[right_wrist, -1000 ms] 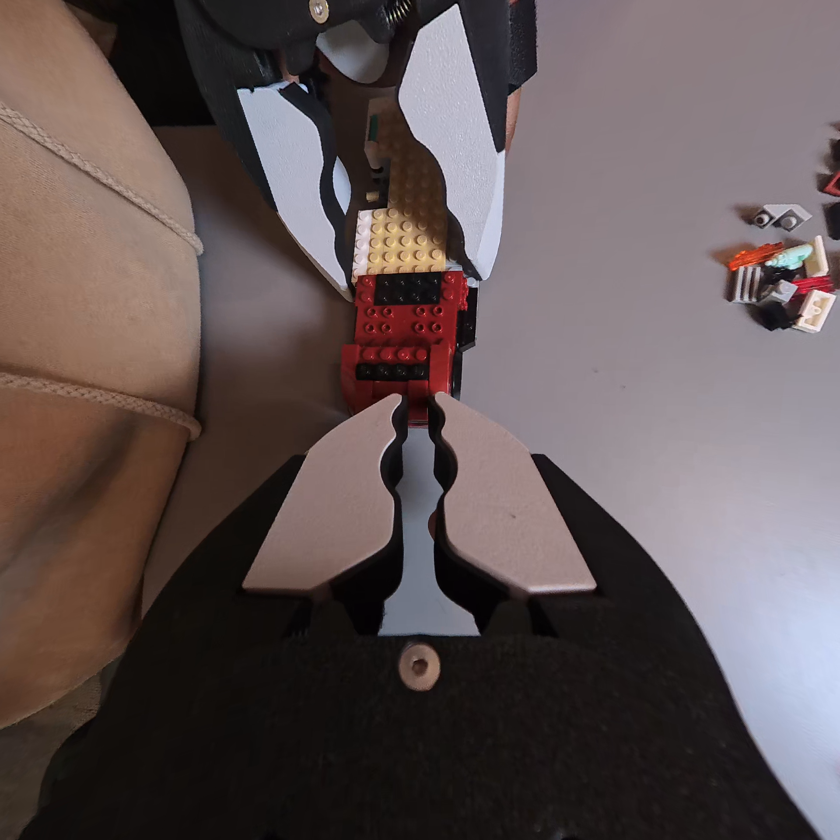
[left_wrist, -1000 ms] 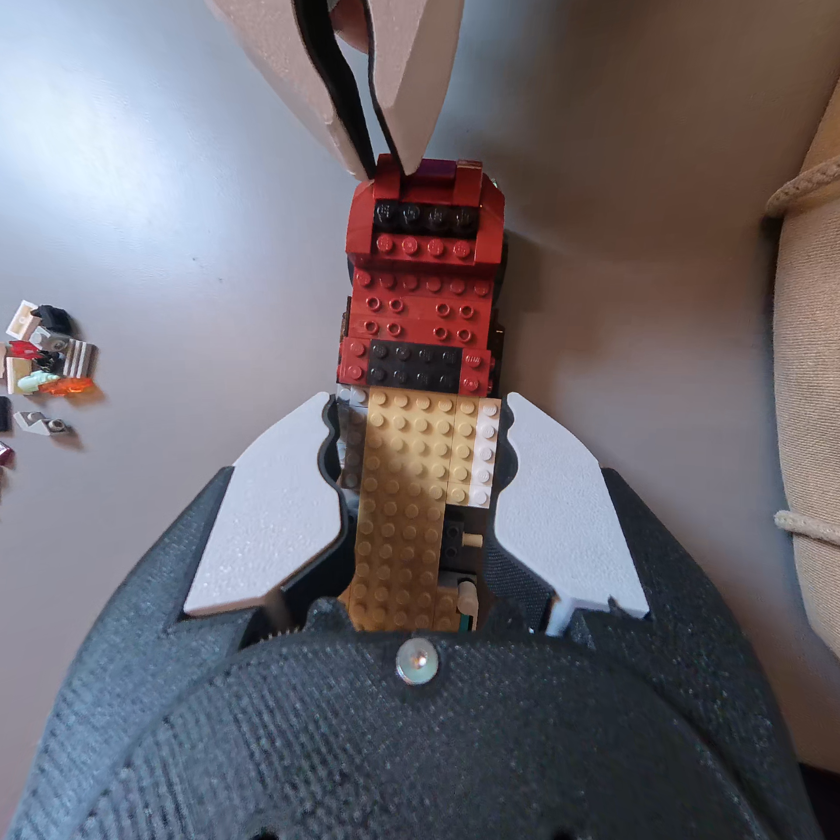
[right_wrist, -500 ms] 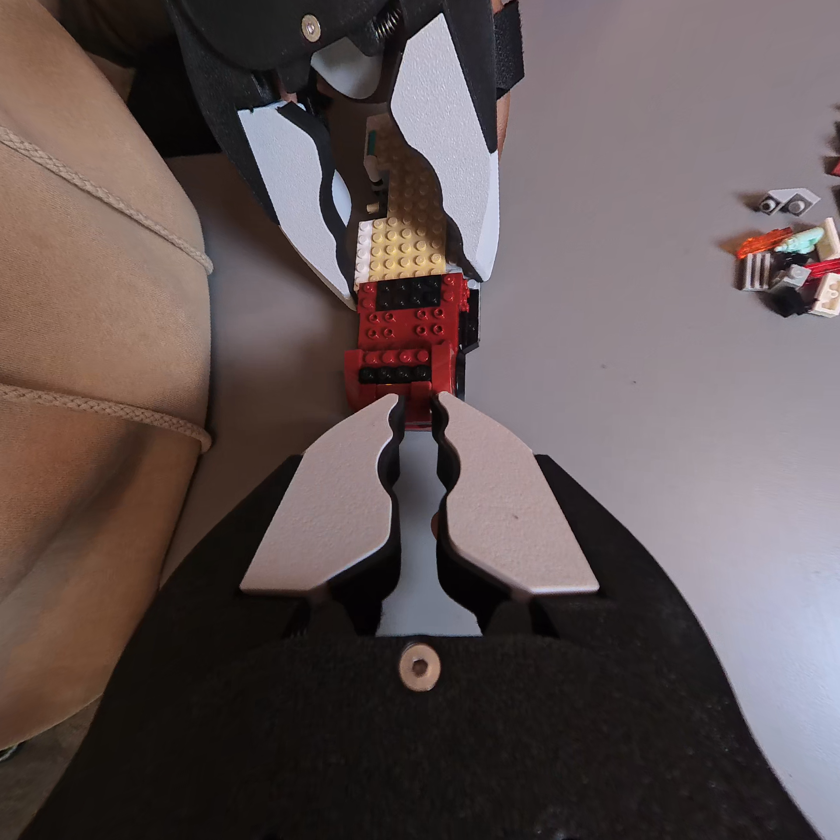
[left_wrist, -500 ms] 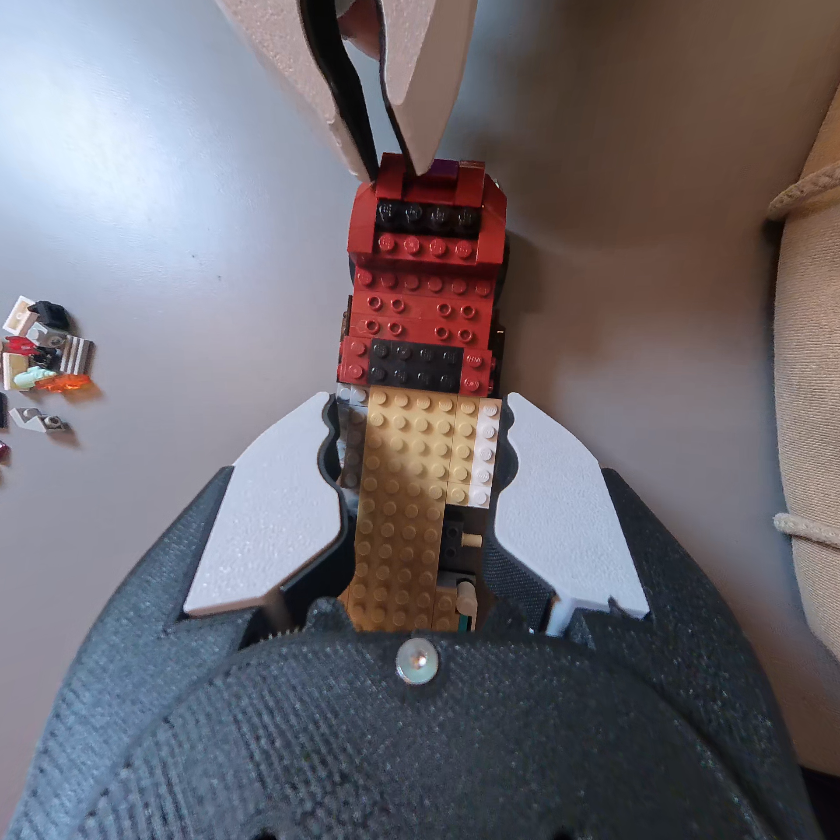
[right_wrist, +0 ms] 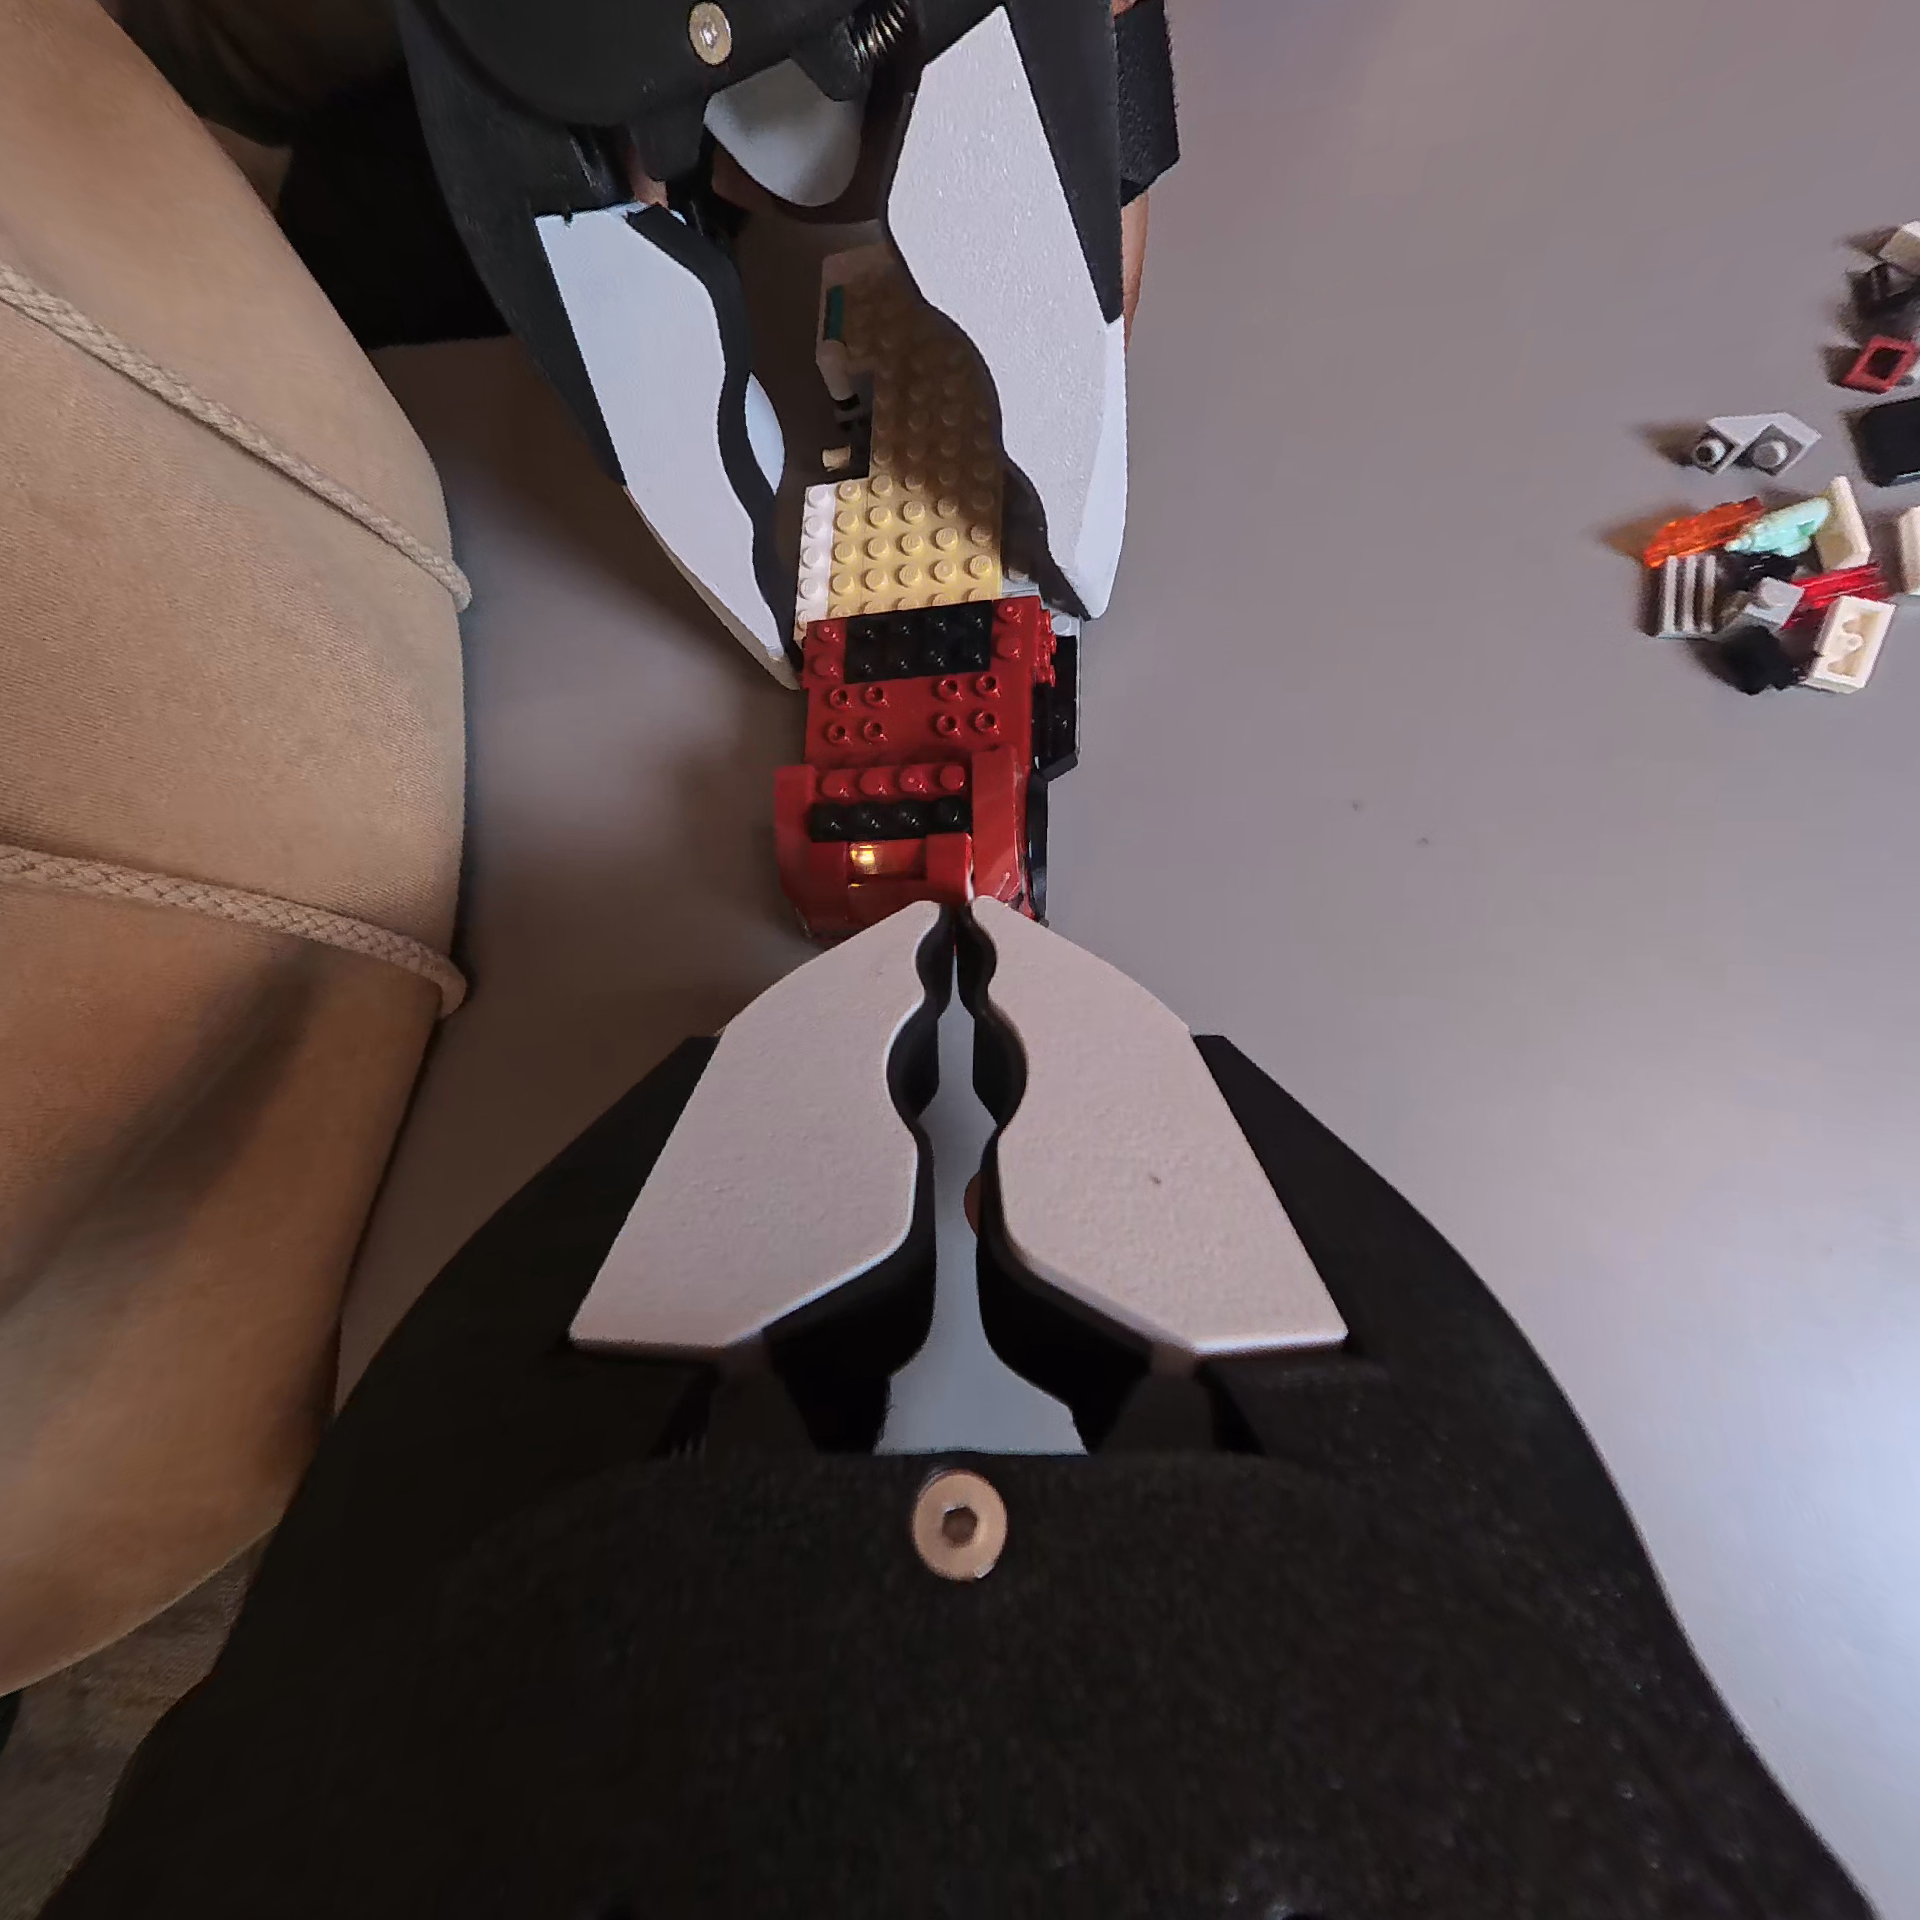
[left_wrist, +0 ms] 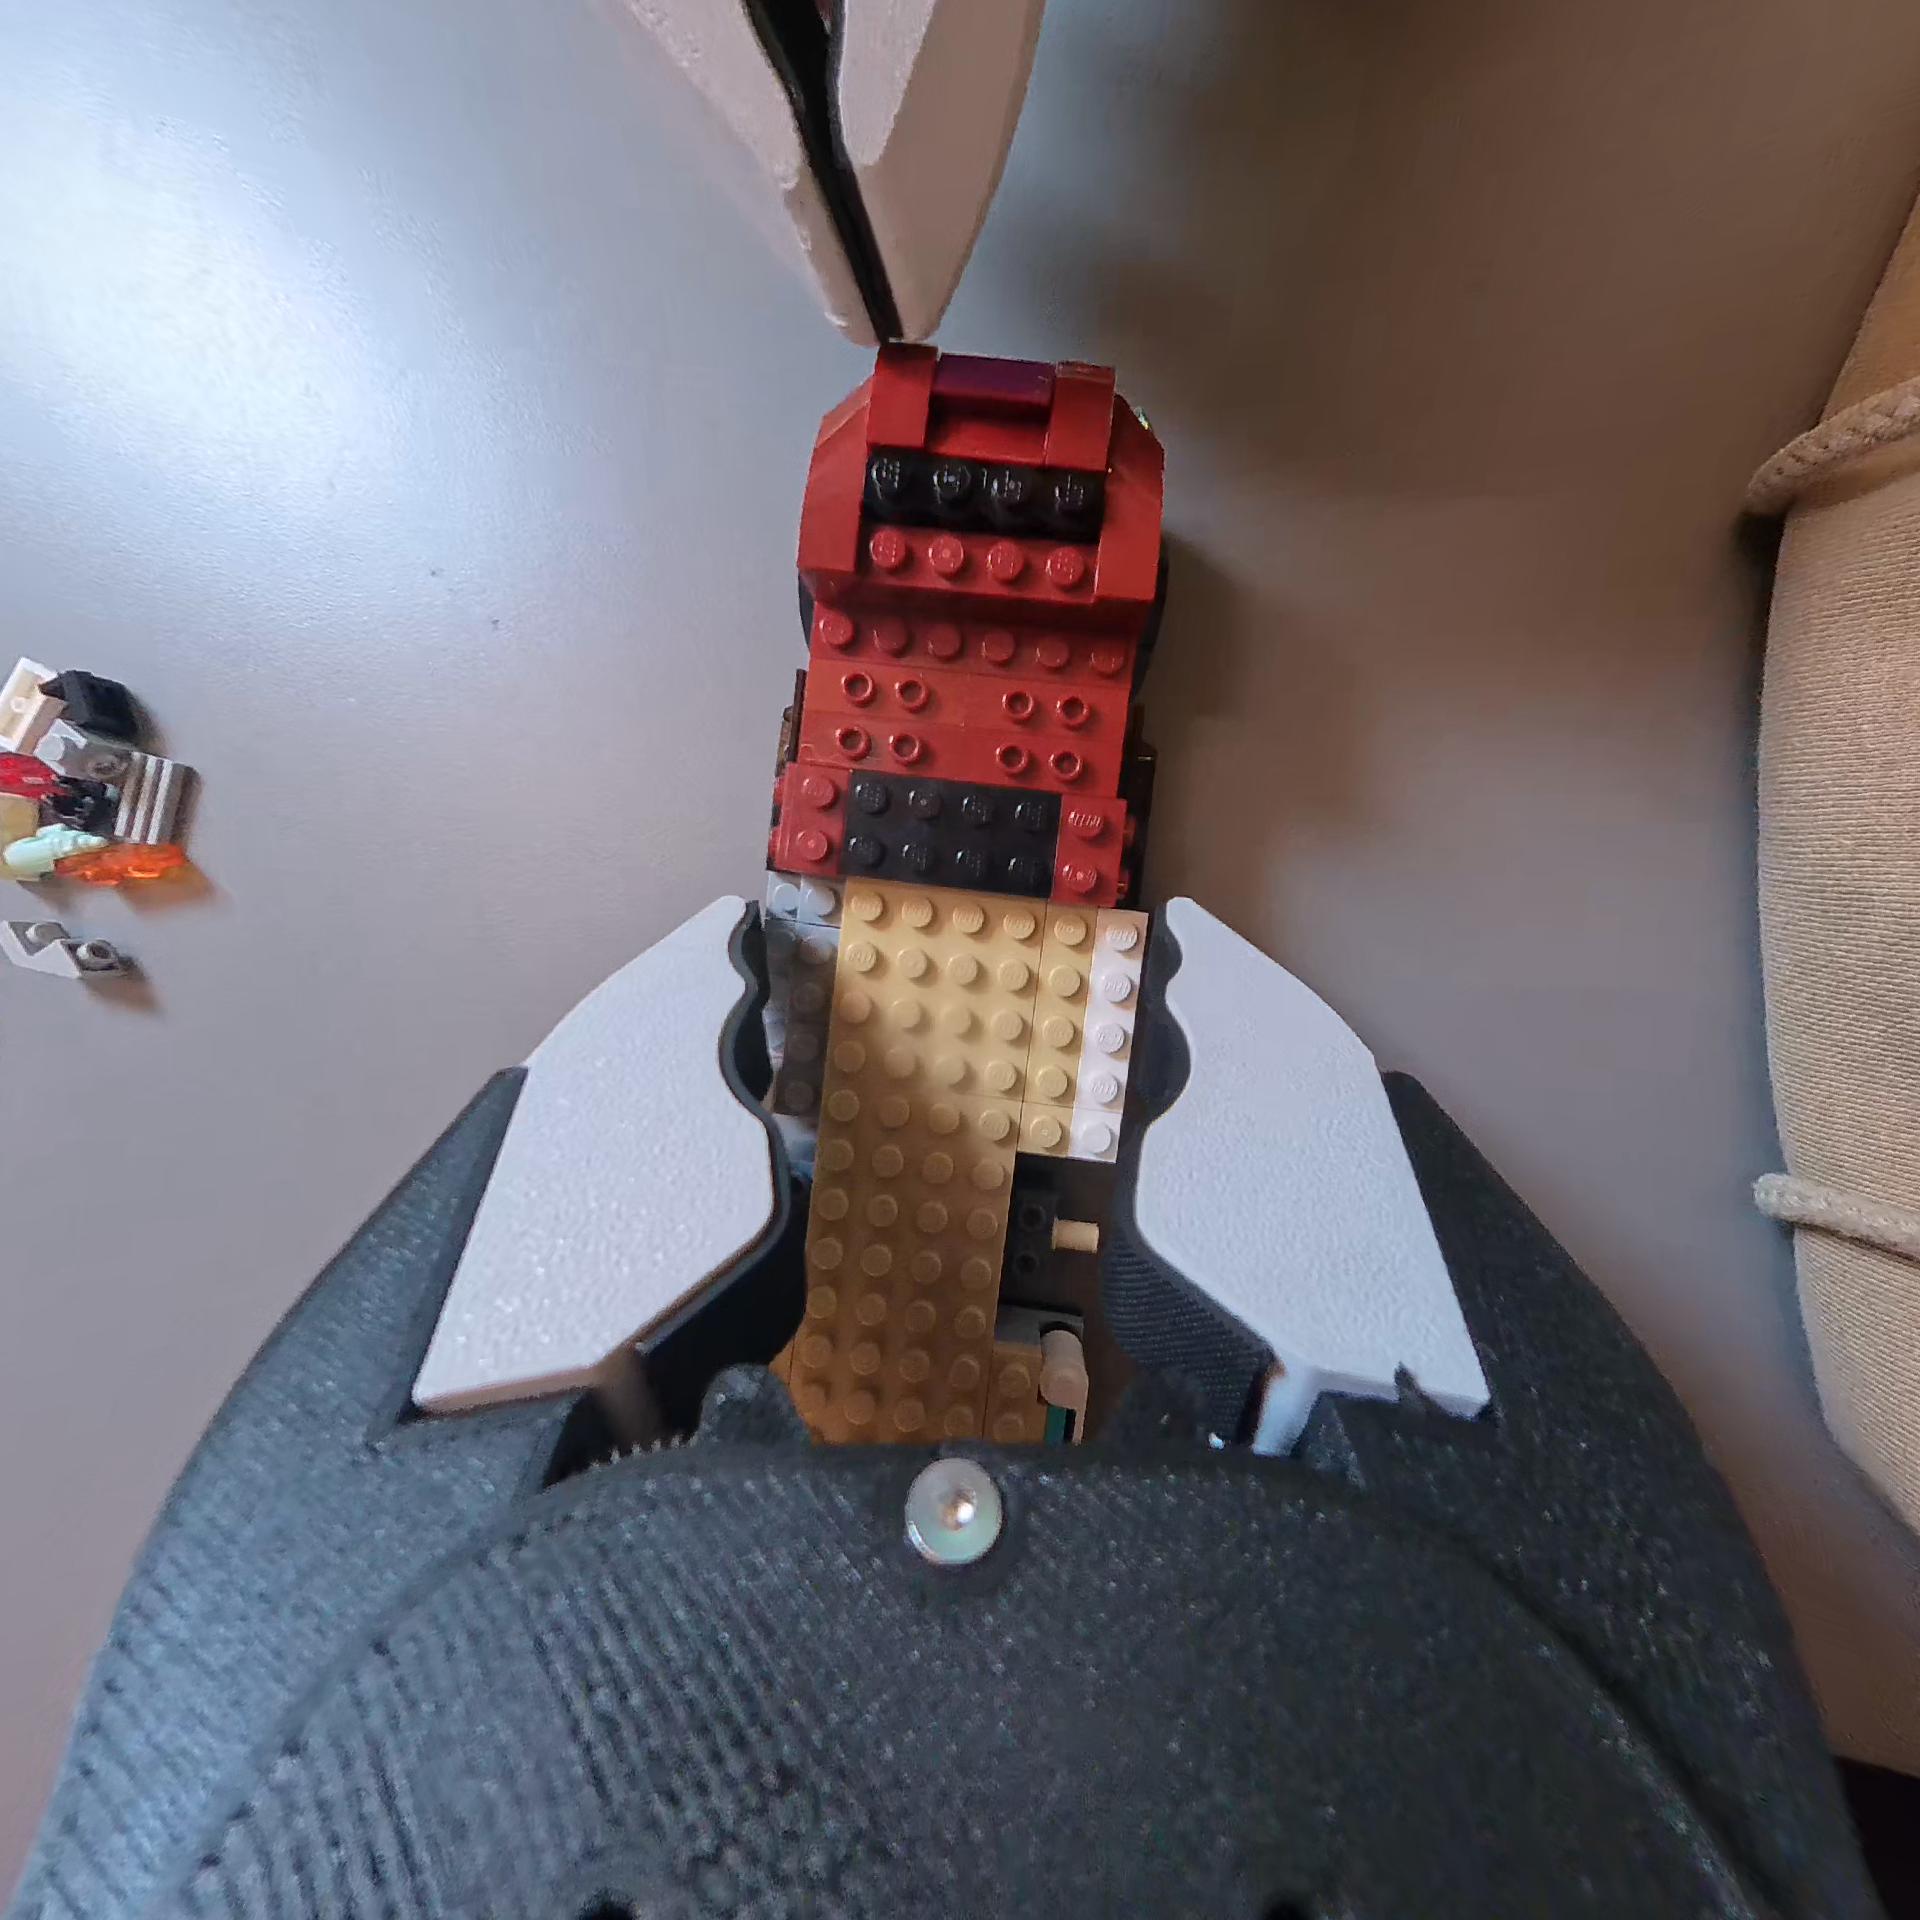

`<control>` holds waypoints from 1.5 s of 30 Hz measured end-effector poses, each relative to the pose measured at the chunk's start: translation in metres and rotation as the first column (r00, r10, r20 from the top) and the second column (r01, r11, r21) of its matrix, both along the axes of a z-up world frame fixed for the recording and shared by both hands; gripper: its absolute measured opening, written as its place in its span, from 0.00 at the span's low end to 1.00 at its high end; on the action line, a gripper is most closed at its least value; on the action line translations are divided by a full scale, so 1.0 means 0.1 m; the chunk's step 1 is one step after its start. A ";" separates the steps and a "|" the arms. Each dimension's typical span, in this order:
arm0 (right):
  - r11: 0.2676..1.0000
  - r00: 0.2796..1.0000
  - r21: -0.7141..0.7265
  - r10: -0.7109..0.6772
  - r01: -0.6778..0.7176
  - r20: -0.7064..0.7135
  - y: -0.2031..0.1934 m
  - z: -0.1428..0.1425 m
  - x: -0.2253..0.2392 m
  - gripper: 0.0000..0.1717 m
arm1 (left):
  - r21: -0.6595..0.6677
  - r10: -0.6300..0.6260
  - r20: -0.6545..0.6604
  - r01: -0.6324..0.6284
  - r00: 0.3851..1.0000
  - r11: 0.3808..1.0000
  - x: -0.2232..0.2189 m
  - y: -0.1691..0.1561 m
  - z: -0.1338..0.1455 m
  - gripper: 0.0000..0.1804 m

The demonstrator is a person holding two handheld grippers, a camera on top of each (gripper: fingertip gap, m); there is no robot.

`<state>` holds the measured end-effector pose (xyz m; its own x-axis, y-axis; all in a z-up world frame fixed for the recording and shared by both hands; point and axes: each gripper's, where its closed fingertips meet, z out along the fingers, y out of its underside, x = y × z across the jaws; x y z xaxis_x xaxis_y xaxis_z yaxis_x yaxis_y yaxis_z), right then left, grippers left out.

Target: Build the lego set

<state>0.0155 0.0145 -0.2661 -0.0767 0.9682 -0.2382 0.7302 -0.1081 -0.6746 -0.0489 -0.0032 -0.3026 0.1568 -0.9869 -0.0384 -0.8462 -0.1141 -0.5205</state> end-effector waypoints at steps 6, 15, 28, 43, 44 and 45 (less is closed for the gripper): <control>1.000 1.000 0.014 0.012 -0.012 0.020 0.00 -0.02 0.00 0.00 | -0.012 0.001 0.001 -0.001 1.000 1.000 0.00 -0.01 0.00 0.40; 1.000 1.000 0.011 0.011 -0.011 0.008 -0.01 0.01 -0.03 0.01 | -0.026 -0.013 -0.003 0.013 1.000 1.000 -0.01 -0.01 -0.01 0.43; 1.000 0.999 0.007 -0.021 0.021 -0.027 0.01 0.09 0.00 0.02 | -0.020 -0.041 0.002 0.041 0.999 0.999 -0.01 -0.03 -0.01 0.39; 0.742 0.795 -0.509 -0.582 0.435 -0.170 0.17 0.29 0.20 0.33 | 0.362 0.015 0.154 -0.071 0.988 0.930 0.05 0.28 0.24 0.38; 0.707 0.774 -0.556 -0.610 0.437 -0.168 0.16 0.29 0.18 0.34 | 0.387 0.014 0.161 -0.076 0.987 0.919 0.06 0.30 0.26 0.38; 0.681 0.760 -0.588 -0.629 0.436 -0.164 0.17 0.29 0.17 0.35 | 0.410 0.013 0.167 -0.081 0.986 0.908 0.06 0.31 0.29 0.38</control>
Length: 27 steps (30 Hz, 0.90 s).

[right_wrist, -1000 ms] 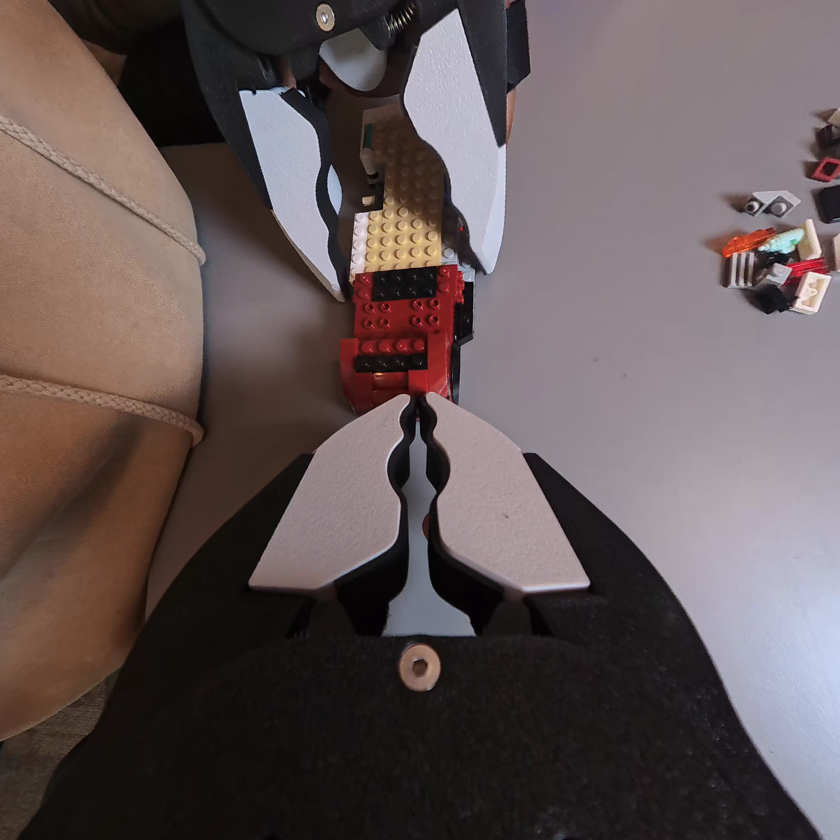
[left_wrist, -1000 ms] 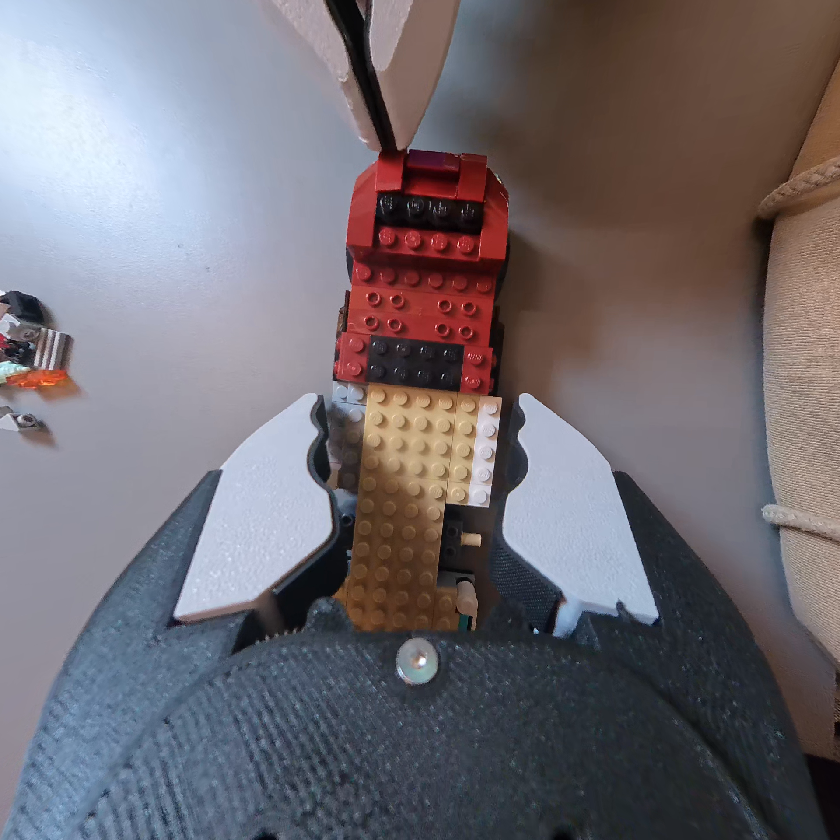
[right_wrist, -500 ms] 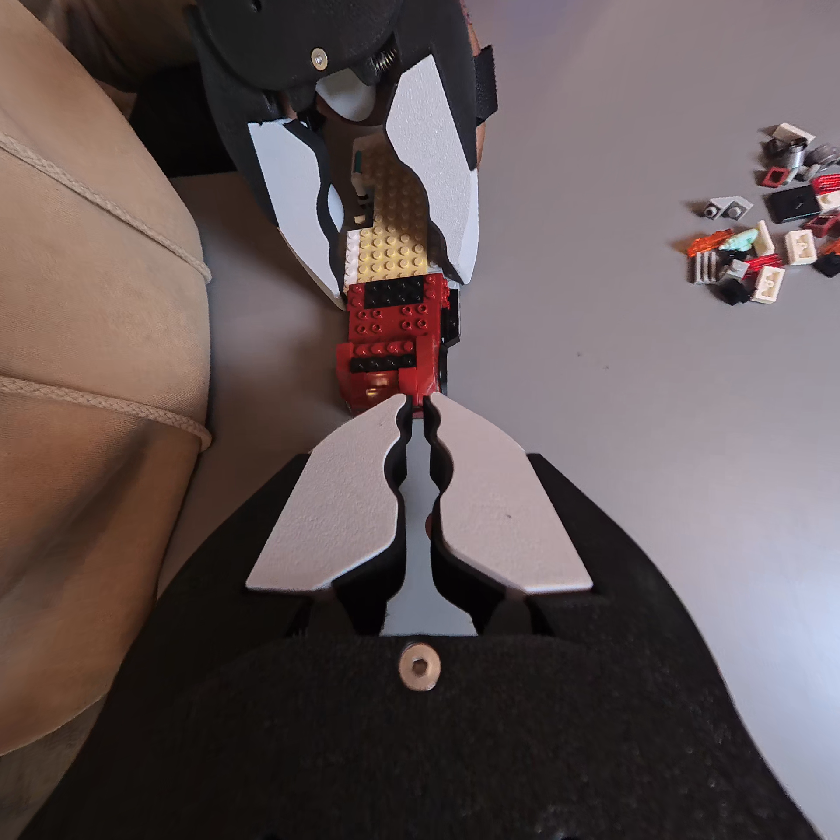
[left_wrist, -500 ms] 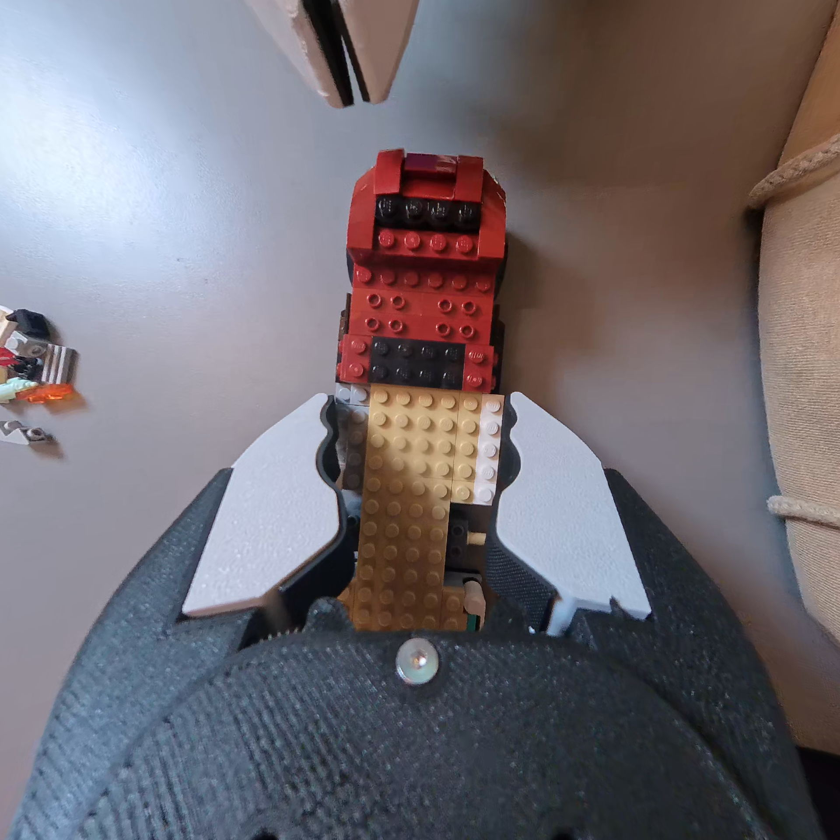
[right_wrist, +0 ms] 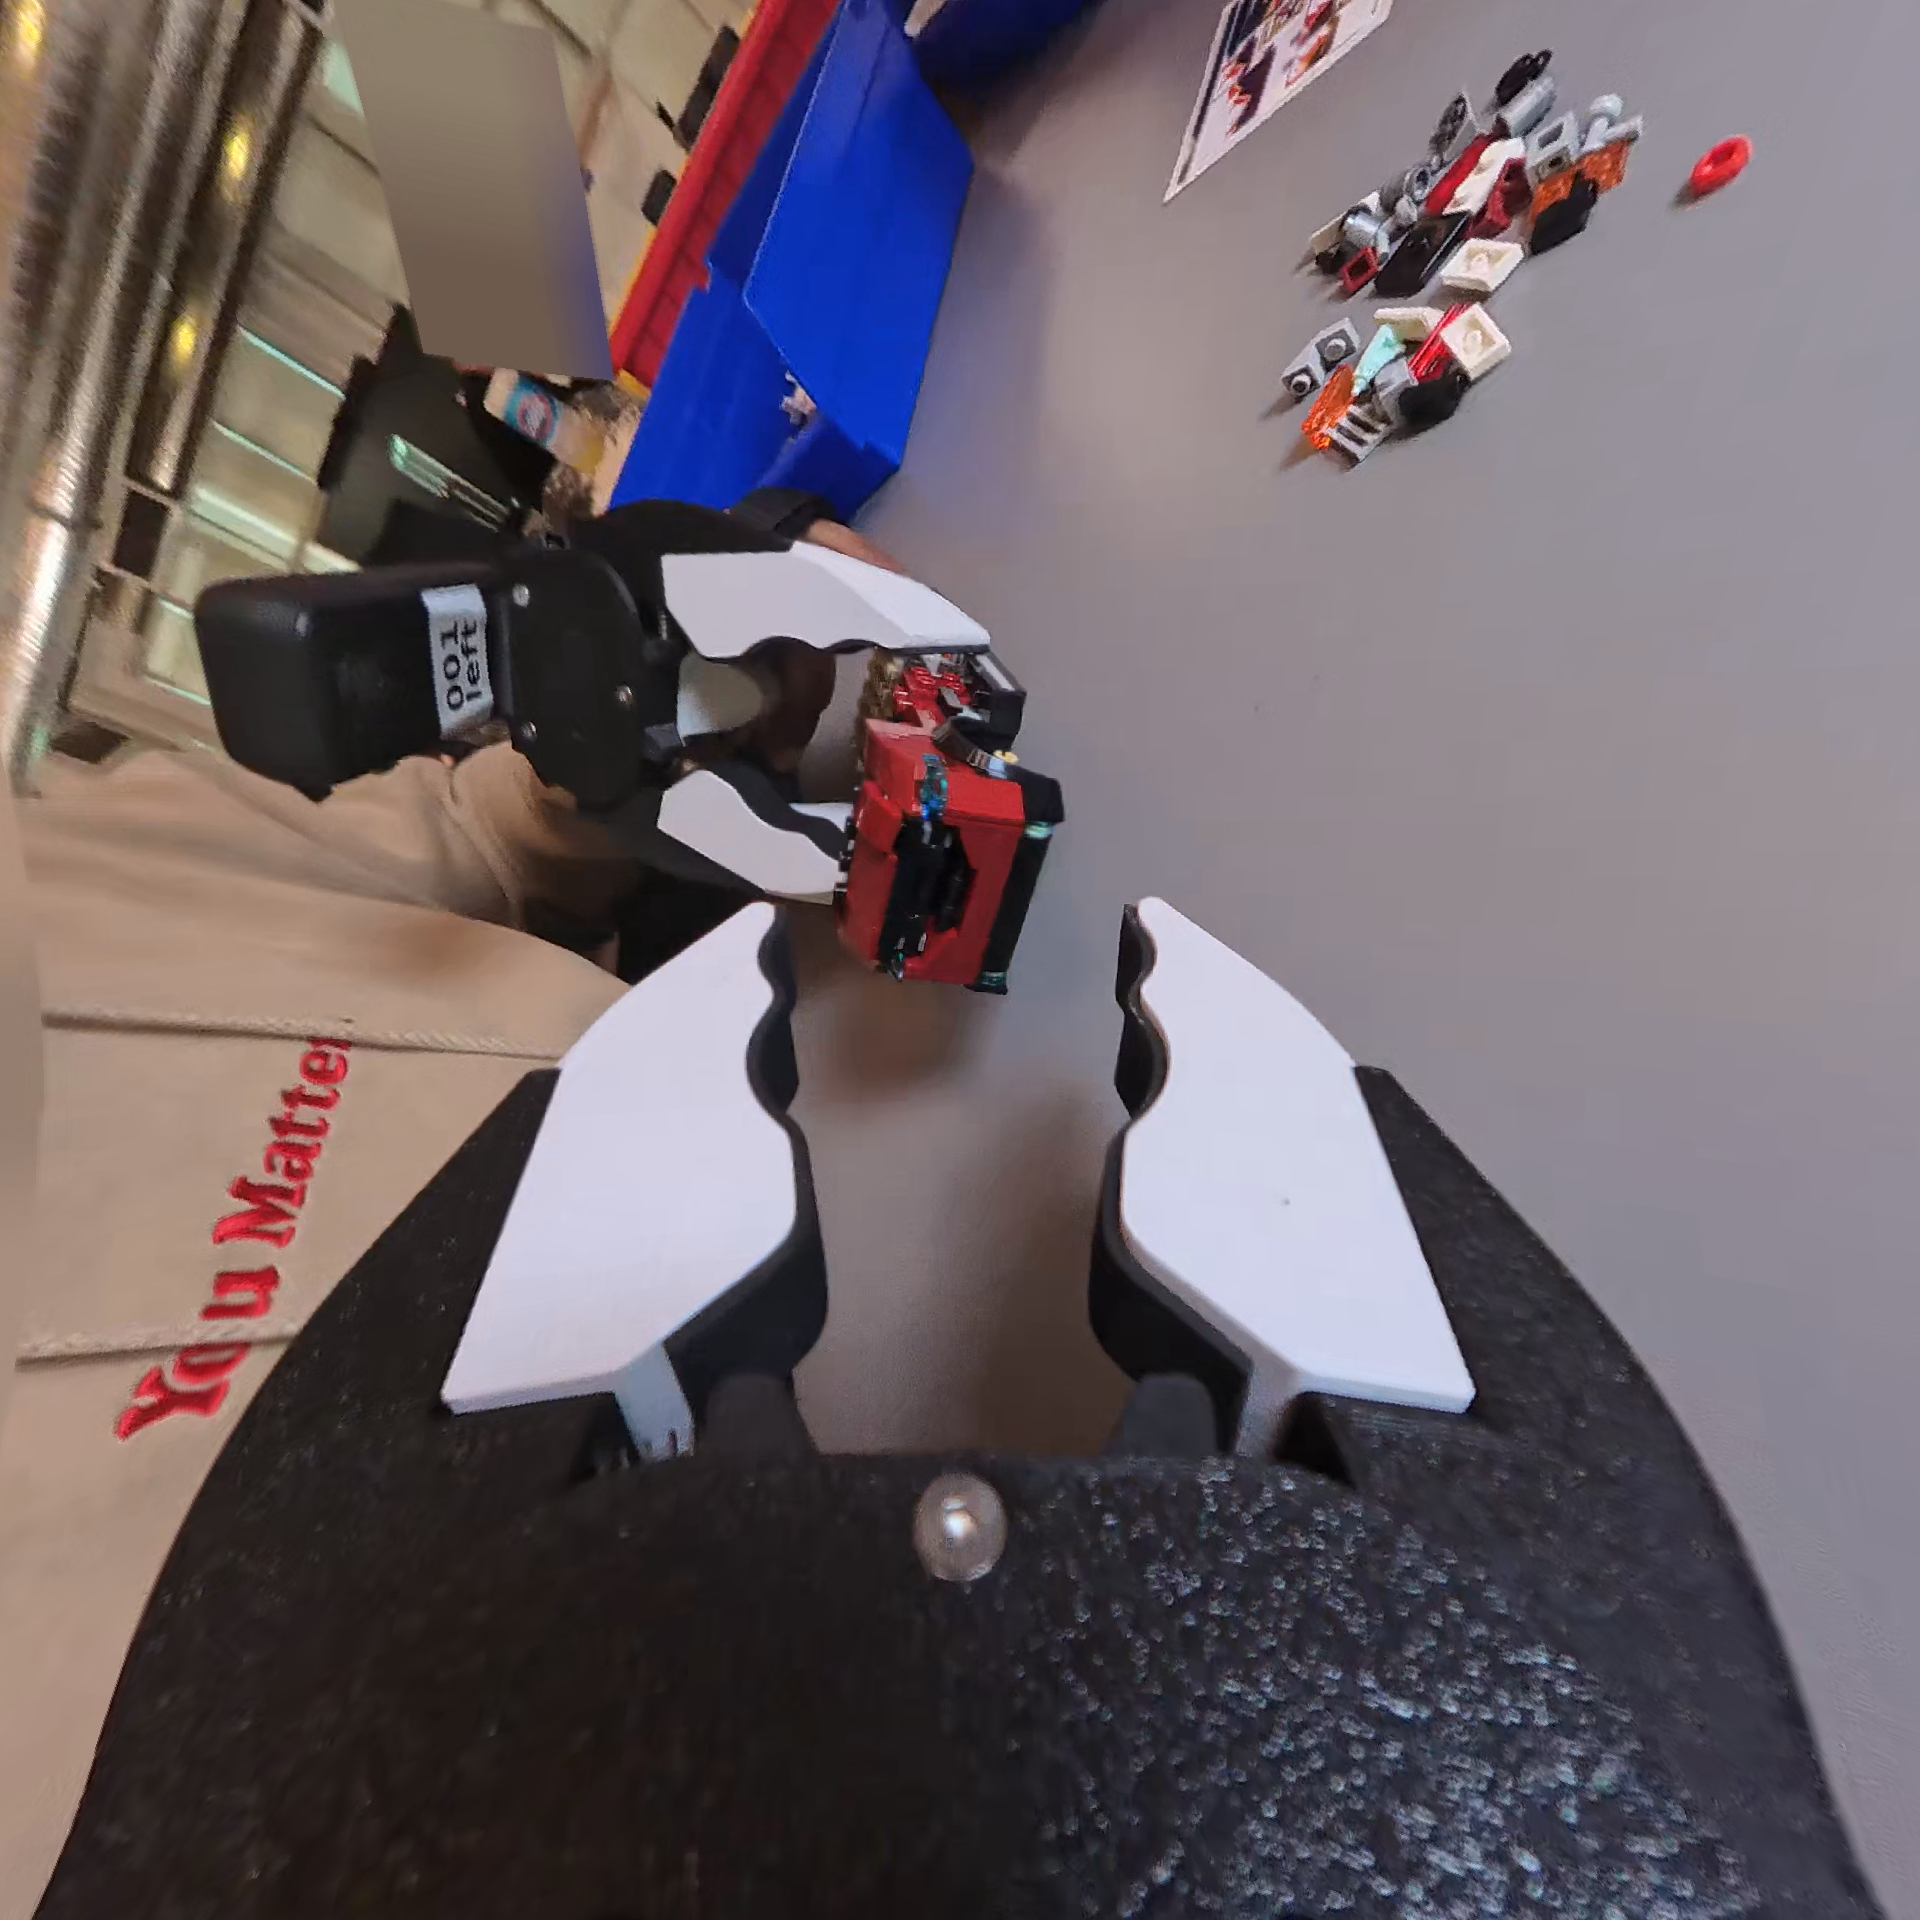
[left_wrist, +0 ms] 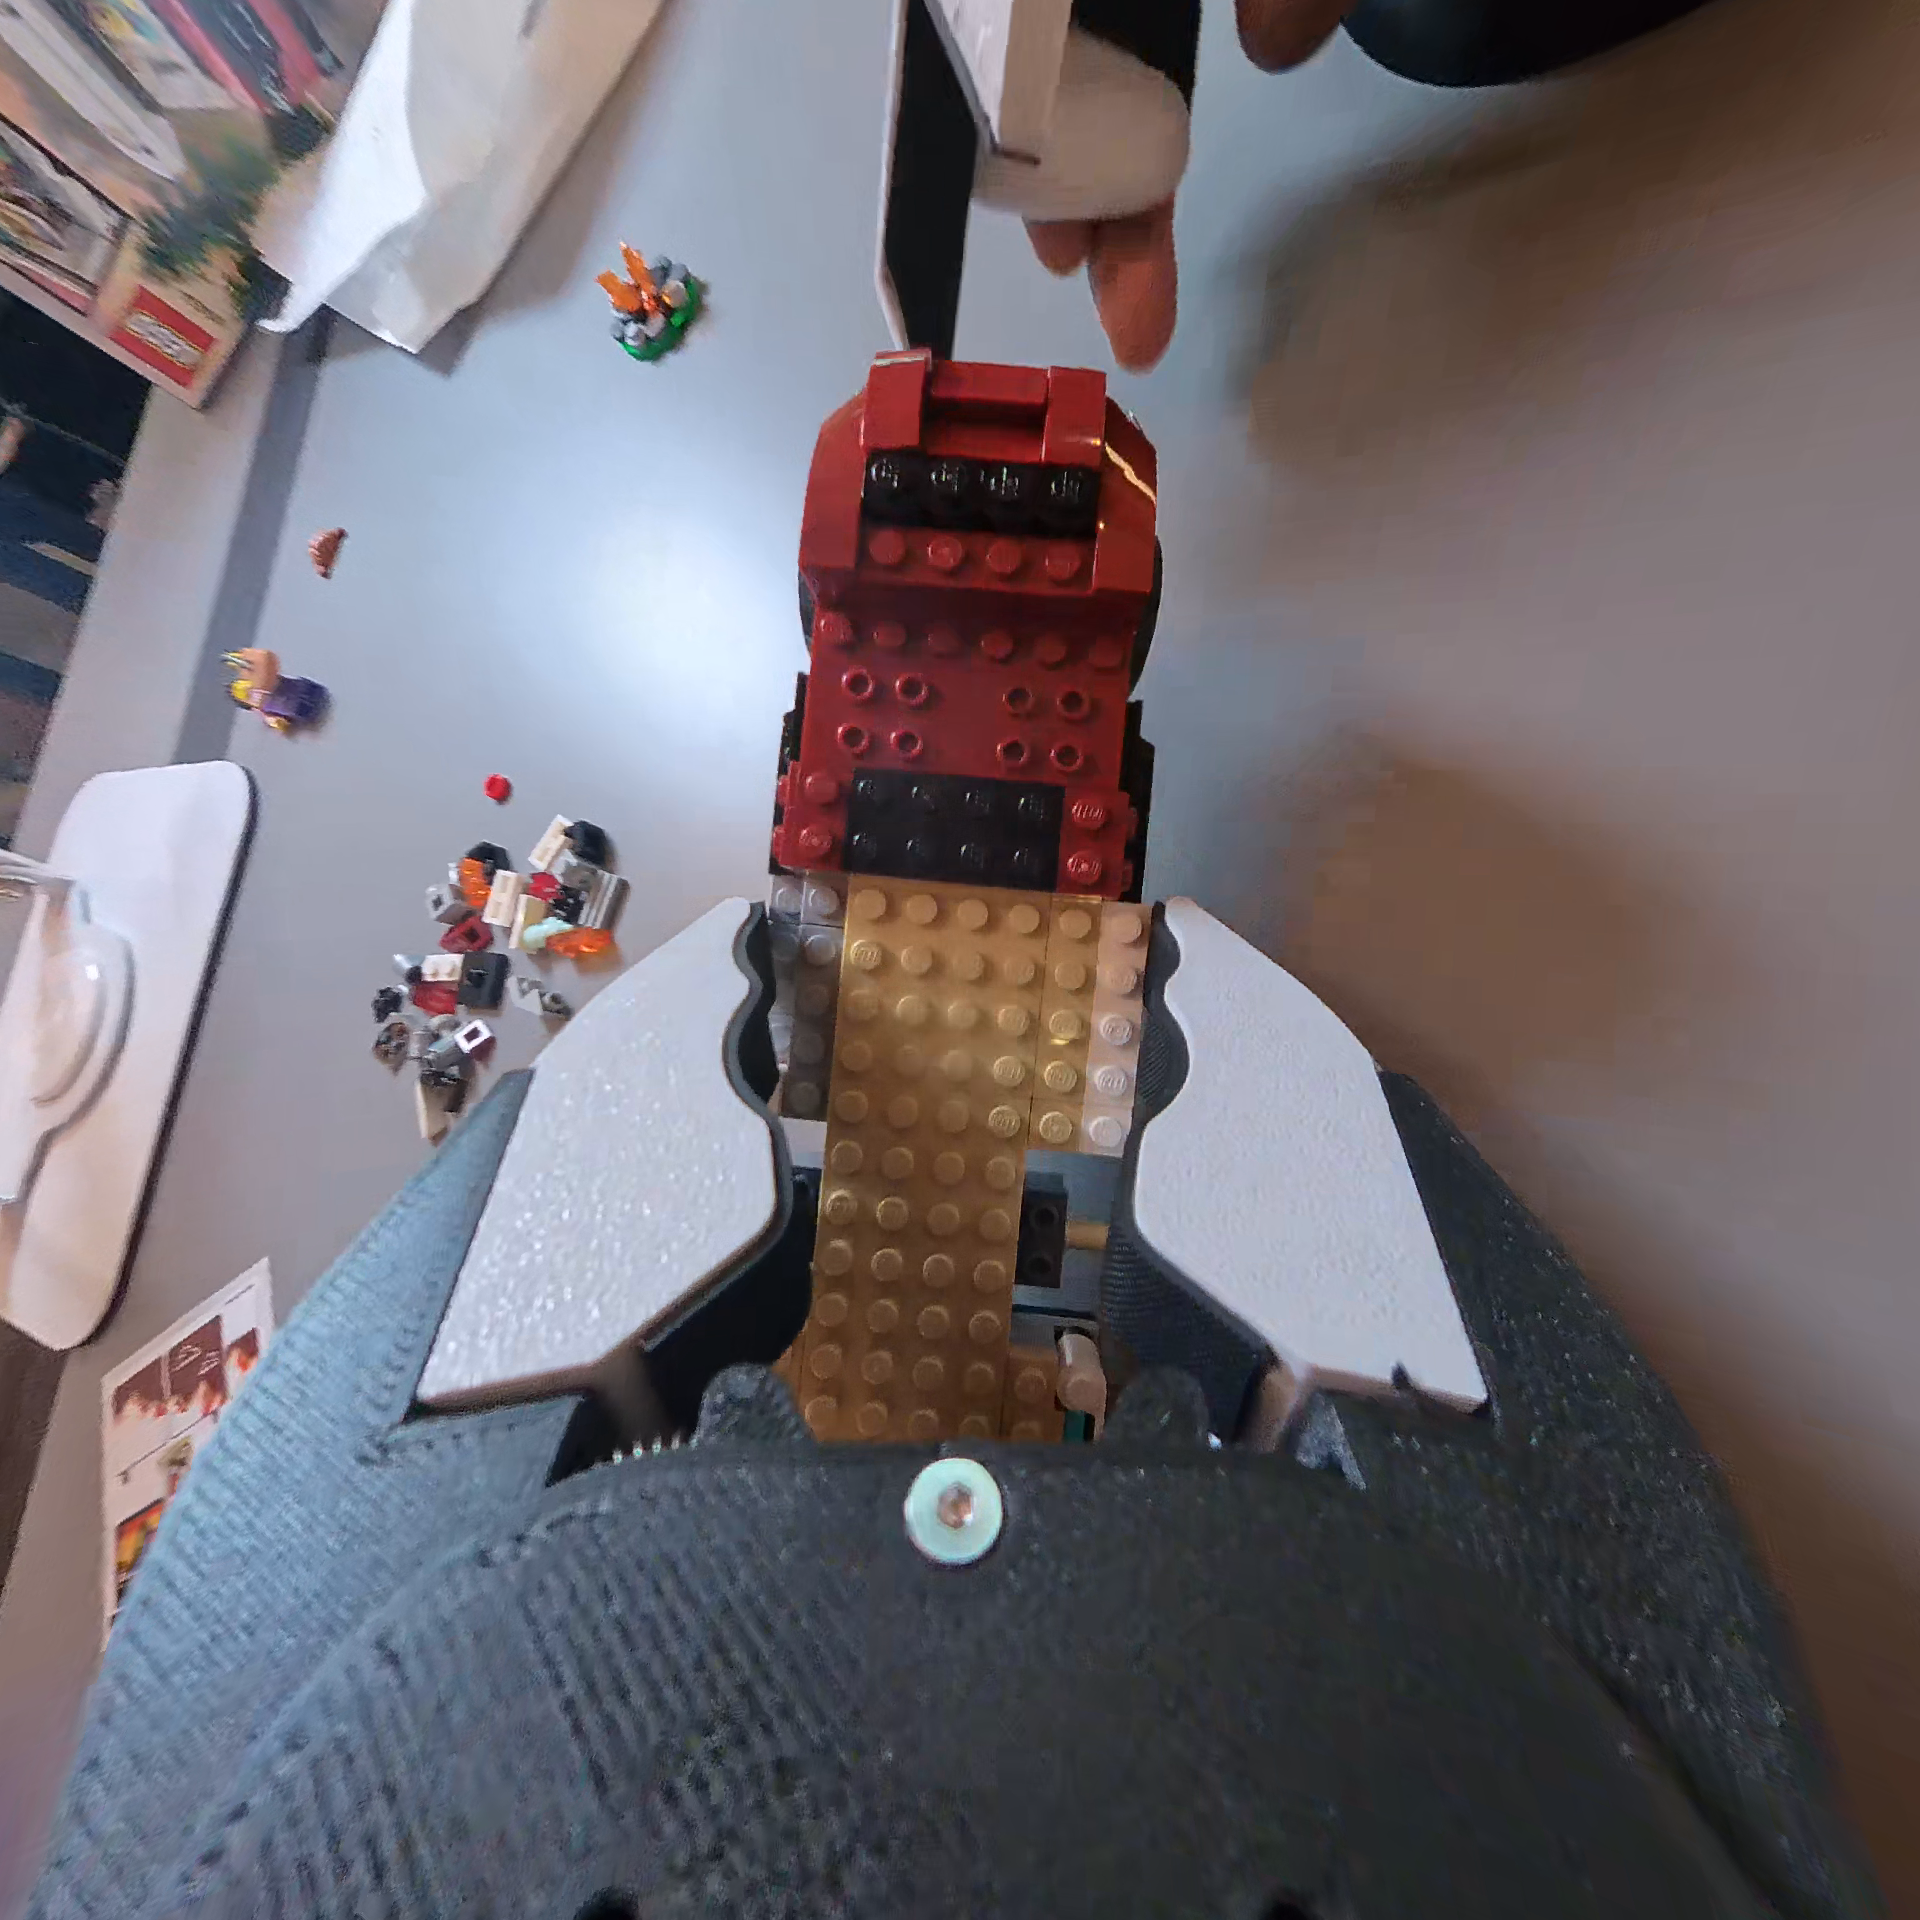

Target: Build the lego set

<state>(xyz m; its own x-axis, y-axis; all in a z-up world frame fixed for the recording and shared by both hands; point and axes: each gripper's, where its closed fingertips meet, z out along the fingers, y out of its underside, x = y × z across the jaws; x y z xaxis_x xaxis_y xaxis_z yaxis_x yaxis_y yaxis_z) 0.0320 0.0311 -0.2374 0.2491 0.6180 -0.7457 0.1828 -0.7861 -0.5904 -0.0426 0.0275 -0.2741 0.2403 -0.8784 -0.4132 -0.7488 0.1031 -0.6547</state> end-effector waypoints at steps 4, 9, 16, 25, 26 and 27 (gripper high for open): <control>0.999 0.996 -0.049 -0.024 0.020 -0.087 0.01 0.04 -0.12 0.34 | 0.145 0.018 -0.011 -0.016 1.000 0.989 0.01 0.07 0.08 0.38; 1.000 0.995 0.021 -0.016 0.018 -0.102 0.00 0.07 -0.24 0.31 | 0.247 0.033 -0.020 -0.027 0.999 0.969 0.03 0.10 0.12 0.38; 0.999 0.991 0.039 -0.011 0.017 -0.132 0.02 0.05 -0.26 0.24 | 0.316 0.035 -0.027 -0.025 0.999 0.948 0.03 0.12 0.13 0.38; 0.998 0.992 0.068 0.024 -0.016 -0.120 0.00 0.01 -0.24 0.24 | 0.398 0.023 -0.045 -0.003 0.999 0.918 0.05 0.10 0.11 0.37; 0.997 0.993 0.068 0.033 -0.026 -0.115 -0.01 0.01 -0.24 0.24 | 0.410 0.019 -0.047 0.002 0.999 0.912 0.06 0.10 0.11 0.37; 0.997 0.993 0.069 0.041 -0.033 -0.110 -0.01 0.01 -0.23 0.24 | 0.419 0.018 -0.050 0.005 0.999 0.908 0.06 0.10 0.12 0.37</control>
<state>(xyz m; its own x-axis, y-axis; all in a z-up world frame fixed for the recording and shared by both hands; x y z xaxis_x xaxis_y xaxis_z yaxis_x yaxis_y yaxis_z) 0.0086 0.0299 -0.2367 0.1429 0.6746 -0.7242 0.1414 -0.7381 -0.6597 -0.0366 0.0372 -0.2626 0.2141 -0.6200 -0.7548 -0.7820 0.3543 -0.5128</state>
